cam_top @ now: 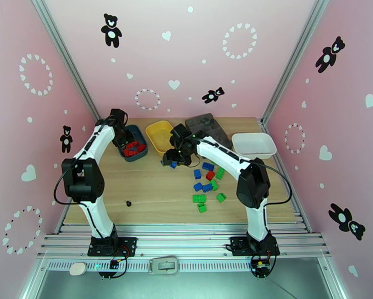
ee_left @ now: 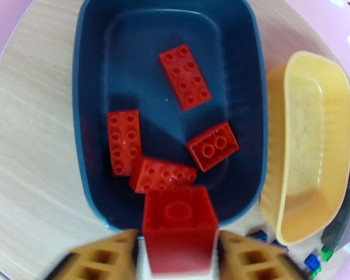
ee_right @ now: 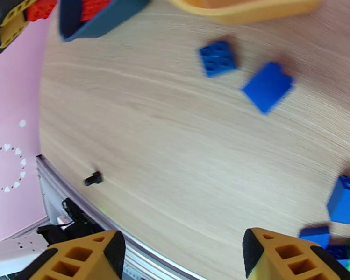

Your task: Sort the legos into containers by color

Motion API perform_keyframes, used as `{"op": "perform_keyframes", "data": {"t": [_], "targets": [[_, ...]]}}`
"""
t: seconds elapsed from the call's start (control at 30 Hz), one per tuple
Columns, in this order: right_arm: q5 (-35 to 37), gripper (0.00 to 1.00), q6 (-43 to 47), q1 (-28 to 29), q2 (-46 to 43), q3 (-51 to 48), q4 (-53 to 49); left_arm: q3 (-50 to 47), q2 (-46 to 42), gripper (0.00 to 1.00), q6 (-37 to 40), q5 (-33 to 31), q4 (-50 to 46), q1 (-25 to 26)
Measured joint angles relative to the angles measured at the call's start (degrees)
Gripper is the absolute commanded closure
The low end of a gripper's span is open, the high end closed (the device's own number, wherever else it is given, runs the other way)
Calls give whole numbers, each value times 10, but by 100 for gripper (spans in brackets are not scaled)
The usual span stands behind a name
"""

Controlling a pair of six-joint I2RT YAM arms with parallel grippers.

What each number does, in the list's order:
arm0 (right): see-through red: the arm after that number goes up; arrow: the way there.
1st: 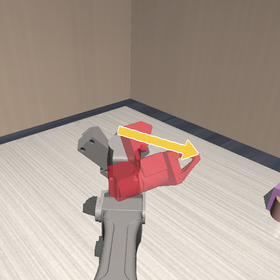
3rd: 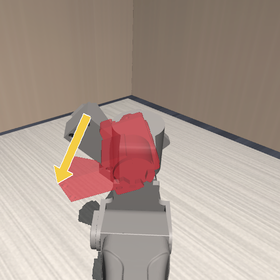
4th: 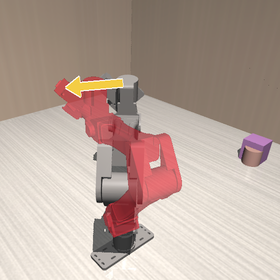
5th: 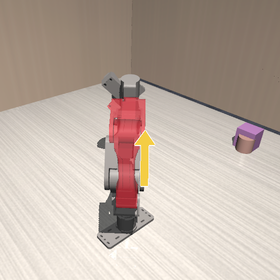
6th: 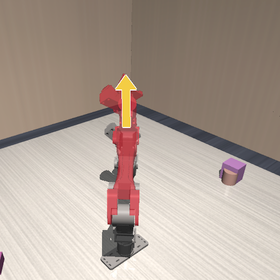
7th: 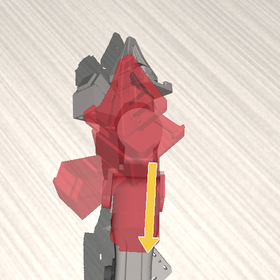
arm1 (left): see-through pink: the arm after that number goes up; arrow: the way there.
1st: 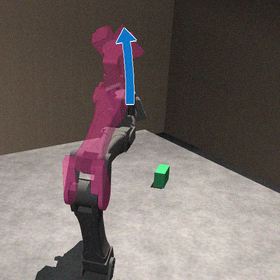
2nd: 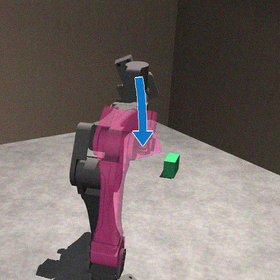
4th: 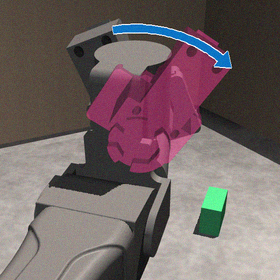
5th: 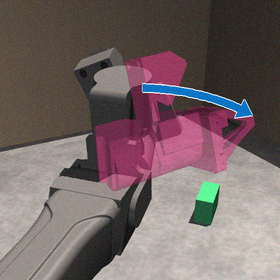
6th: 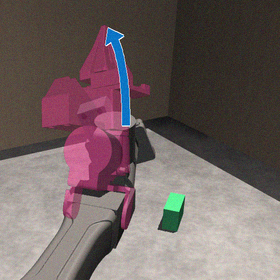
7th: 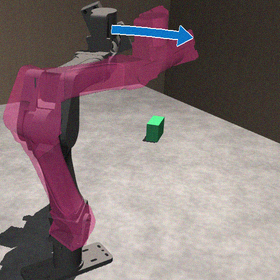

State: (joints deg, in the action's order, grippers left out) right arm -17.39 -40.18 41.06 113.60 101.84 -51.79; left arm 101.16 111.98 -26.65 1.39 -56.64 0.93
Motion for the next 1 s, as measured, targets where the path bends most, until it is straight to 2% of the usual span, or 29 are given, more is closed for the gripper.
{"op": "perform_keyframes", "data": {"t": [0.23, 0.37, 0.47, 0.67, 0.83, 0.9, 1.0], "targets": [[25, 29, 3, -50, -74, -103, -7, 3, -2, 32, -2, 8, -2, 8], [34, 29, 7, -67, -121, -160, -8, -31, -38, 32, -7, 7, 1, 41], [42, 29, 8, -70, -153, -206, -6, -77, -82, 32, -20, 8, 9, 91], [49, 26, 0, -66, -244, -336, 4, -189, -148, 31, -87, 8, 51, 225], [66, 25, -22, -18, -324, -433, 10, -261, -153, 30, -175, 9, 102, 337], [71, 25, -33, 11, -342, -462, 14, -282, -153, 29, -206, 11, 122, 363], [79, 25, -48, 50, -352, -495, 21, -308, -153, 26, -240, 12, 142, 374]]}}
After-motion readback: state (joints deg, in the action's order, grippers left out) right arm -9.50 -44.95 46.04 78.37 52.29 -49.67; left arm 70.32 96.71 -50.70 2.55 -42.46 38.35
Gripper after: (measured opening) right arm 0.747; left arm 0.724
